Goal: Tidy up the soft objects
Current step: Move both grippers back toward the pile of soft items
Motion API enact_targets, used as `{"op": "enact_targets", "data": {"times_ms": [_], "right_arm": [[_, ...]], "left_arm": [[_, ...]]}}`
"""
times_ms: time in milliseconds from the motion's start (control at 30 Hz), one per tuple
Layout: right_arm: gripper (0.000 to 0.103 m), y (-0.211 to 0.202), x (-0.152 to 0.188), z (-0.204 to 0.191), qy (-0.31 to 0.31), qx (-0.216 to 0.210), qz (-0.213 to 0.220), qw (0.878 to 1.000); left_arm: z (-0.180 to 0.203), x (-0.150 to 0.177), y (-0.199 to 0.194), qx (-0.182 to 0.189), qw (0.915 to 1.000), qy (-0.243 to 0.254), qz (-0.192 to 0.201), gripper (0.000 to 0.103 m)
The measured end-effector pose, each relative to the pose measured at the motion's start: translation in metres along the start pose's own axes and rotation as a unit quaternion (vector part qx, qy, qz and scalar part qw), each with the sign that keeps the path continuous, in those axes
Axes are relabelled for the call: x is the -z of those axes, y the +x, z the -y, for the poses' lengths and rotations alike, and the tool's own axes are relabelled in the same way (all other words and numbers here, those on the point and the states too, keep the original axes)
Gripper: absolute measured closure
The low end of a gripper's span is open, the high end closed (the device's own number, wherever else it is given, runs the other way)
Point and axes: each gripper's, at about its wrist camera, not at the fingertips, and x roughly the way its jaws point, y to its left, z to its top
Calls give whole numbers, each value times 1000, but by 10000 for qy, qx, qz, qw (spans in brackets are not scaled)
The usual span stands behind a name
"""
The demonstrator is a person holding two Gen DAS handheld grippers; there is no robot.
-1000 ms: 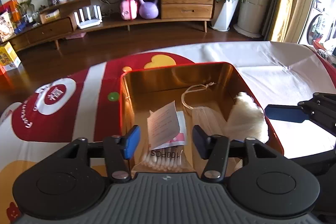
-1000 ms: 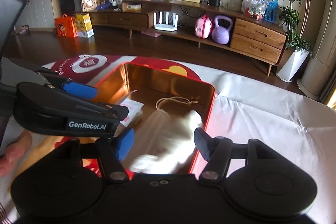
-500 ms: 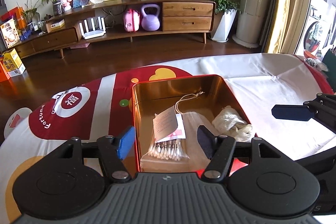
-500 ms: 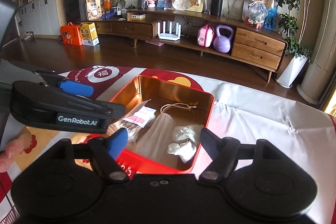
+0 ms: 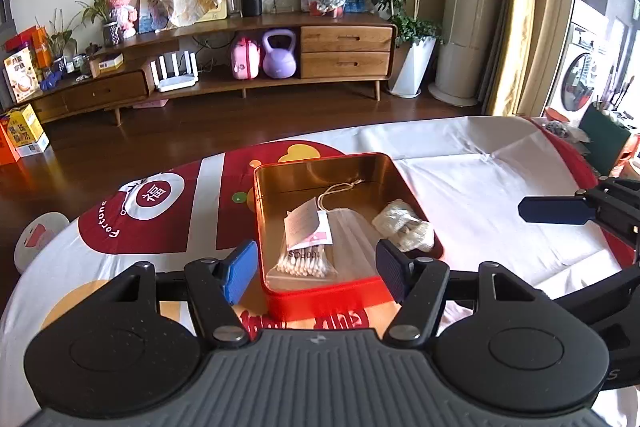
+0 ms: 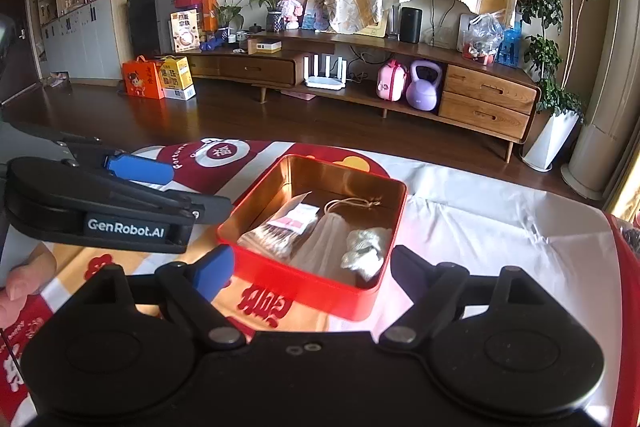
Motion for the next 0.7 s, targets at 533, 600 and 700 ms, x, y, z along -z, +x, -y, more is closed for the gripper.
{"op": "enact_targets", "data": {"times_ms": [533, 600, 700], "right_arm": [[5, -54, 30, -5, 678, -101, 202, 9974], [3, -60, 36, -5, 802, -144, 214, 9964], [1, -68, 44, -7, 919, -162, 233, 9954]], "left_arm": [[3, 32, -67, 168, 9996, -166, 158, 38], [3, 37, -73, 182, 9996, -171, 150, 38], [4, 45, -81, 197, 9995, -196, 145, 29]]}}
